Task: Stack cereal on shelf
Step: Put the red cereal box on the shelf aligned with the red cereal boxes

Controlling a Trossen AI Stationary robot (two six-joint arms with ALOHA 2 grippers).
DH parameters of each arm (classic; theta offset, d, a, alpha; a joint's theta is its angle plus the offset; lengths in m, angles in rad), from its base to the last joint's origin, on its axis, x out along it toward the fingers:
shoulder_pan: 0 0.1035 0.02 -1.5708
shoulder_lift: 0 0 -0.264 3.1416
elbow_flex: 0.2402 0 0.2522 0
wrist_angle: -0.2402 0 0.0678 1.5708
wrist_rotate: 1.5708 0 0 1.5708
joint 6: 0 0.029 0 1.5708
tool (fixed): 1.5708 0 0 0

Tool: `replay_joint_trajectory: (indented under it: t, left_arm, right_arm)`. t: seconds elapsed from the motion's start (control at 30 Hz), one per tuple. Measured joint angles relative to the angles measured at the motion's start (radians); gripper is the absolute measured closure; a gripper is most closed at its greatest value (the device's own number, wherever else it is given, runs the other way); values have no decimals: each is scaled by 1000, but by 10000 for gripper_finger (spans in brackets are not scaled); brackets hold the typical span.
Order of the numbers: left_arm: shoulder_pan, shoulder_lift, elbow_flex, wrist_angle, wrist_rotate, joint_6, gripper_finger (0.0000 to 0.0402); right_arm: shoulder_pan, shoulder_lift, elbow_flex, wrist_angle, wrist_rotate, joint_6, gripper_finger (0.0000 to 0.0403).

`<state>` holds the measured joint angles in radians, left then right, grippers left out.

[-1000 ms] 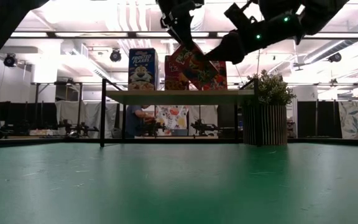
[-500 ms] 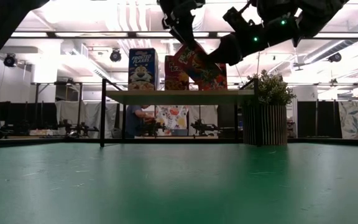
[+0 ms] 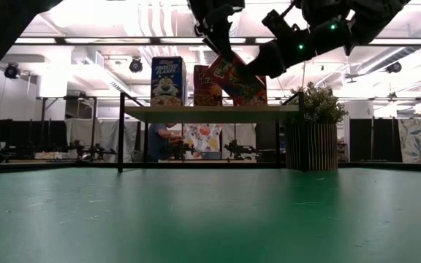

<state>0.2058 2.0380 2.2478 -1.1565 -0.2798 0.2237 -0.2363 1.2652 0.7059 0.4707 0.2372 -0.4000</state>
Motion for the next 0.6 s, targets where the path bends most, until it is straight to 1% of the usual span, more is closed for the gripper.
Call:
replay_joint_trajectory:
  t: [0.43, 0.6]
  left_arm:
    - [0, 2, 0, 1, 1, 4, 244]
    - [-2, 2, 0, 1, 14, 4, 227]
  right_arm:
    - [-2, 0, 0, 1, 0, 0, 394]
    - [-3, 0, 0, 2, 7, 0, 394]
